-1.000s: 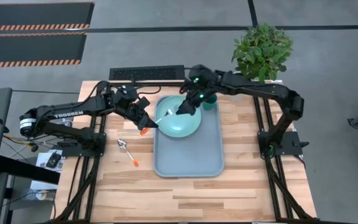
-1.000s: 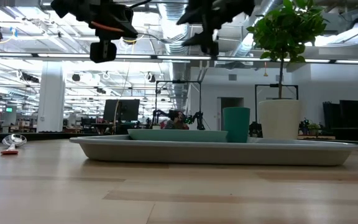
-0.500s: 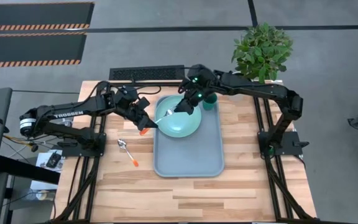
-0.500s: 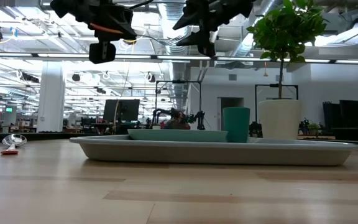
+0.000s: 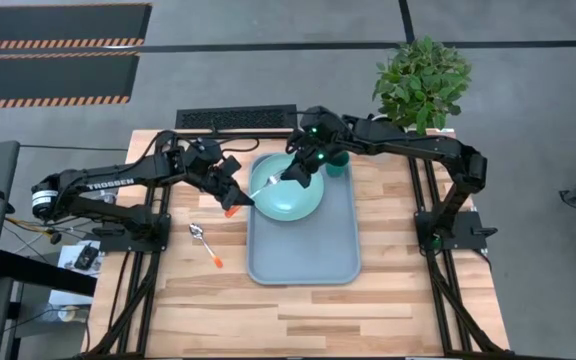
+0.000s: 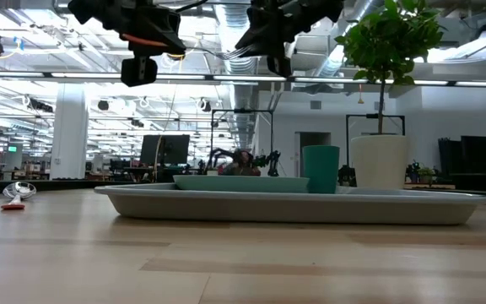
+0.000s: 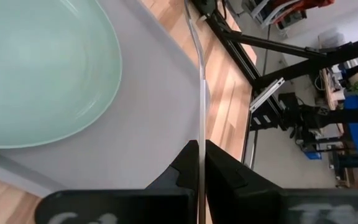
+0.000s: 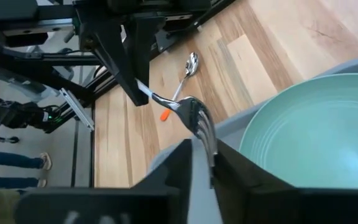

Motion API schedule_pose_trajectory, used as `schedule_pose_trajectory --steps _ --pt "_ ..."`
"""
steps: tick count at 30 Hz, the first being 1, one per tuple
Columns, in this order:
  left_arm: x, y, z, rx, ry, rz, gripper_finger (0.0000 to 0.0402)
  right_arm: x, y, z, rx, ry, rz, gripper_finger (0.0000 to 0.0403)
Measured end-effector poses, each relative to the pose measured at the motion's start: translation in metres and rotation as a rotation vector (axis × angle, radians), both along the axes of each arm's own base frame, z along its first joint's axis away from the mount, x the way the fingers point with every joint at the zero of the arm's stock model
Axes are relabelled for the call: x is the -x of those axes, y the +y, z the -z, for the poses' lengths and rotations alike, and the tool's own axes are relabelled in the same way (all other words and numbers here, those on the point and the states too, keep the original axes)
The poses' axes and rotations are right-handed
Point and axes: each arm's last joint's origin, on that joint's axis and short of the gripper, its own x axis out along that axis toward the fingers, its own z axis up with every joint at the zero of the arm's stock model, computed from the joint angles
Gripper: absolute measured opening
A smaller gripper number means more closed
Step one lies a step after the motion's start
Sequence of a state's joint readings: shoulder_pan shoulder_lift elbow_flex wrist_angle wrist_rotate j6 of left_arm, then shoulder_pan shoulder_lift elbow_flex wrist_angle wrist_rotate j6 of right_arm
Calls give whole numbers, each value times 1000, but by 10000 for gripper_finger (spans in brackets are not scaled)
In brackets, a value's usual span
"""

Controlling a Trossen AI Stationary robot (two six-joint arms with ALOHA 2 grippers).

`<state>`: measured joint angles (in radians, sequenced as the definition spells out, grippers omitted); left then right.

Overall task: Pick and place plate/cup/fork/spoon on tray
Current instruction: Put the orange fork on the gray serving tray to the bottom of the light green plate

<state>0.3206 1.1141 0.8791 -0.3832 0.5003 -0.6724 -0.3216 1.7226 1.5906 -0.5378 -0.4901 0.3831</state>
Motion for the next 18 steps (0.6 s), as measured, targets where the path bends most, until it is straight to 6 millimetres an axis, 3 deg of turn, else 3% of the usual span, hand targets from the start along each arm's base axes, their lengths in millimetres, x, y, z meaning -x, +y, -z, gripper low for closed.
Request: schedule_pose_trajectory --steps 6,13,18 --pt "-1 0 -2 0 -30 11 0 0 0 0 4 1 2 11" --pt "-1 2 -2 -33 -24 -35 4 0 2 1 -5 35 80 5" --pt "4 0 -10 -86 -75 -27 50 10 7 0 -21 127 137 4"
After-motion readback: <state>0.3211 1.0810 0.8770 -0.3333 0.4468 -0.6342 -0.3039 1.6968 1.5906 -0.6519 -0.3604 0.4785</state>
